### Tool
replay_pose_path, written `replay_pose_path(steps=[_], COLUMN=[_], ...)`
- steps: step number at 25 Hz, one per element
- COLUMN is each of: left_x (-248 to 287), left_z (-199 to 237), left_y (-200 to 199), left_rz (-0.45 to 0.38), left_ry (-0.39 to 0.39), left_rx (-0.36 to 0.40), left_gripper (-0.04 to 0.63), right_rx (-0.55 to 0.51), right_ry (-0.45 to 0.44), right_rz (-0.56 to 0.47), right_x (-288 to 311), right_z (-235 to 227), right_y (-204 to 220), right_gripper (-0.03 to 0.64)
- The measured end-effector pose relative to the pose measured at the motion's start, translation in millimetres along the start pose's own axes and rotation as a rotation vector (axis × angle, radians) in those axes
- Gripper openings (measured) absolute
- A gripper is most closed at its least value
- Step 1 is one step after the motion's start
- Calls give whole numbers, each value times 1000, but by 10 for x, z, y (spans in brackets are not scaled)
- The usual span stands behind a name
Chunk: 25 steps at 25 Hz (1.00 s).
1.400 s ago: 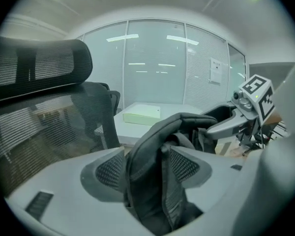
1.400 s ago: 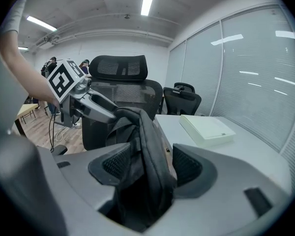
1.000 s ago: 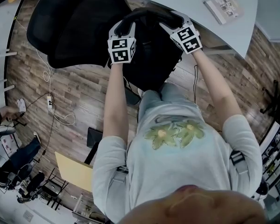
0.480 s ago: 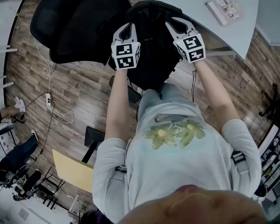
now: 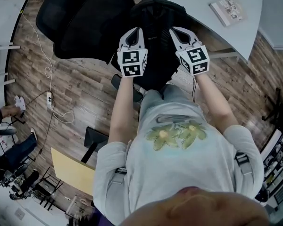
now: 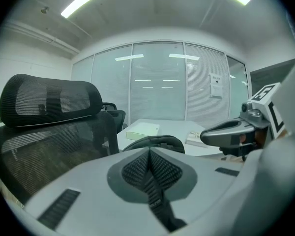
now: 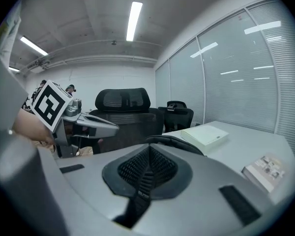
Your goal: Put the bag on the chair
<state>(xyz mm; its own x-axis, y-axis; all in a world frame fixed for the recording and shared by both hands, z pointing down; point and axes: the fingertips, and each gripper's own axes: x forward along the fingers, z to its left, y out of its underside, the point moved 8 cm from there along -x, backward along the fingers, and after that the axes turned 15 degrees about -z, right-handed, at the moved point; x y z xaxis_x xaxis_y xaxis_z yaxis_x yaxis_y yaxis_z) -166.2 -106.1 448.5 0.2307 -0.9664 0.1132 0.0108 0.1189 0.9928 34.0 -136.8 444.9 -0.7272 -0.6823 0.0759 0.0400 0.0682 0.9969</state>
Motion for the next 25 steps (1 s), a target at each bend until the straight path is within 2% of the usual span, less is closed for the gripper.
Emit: replay_pose_path(steps=[10, 25], left_x=[-333, -581], left_z=[-231, -576], left_y=[-5, -14], left_rz=[-10, -19], left_ry=[1, 37], left_rx=[-36, -31], left_gripper=[15, 15], right_rx=[6, 25], right_ry=[-13, -26], right_rz=[4, 4], right_x=[-232, -497], right_z=[284, 440], right_y=[-45, -49], right_gripper=[8, 7])
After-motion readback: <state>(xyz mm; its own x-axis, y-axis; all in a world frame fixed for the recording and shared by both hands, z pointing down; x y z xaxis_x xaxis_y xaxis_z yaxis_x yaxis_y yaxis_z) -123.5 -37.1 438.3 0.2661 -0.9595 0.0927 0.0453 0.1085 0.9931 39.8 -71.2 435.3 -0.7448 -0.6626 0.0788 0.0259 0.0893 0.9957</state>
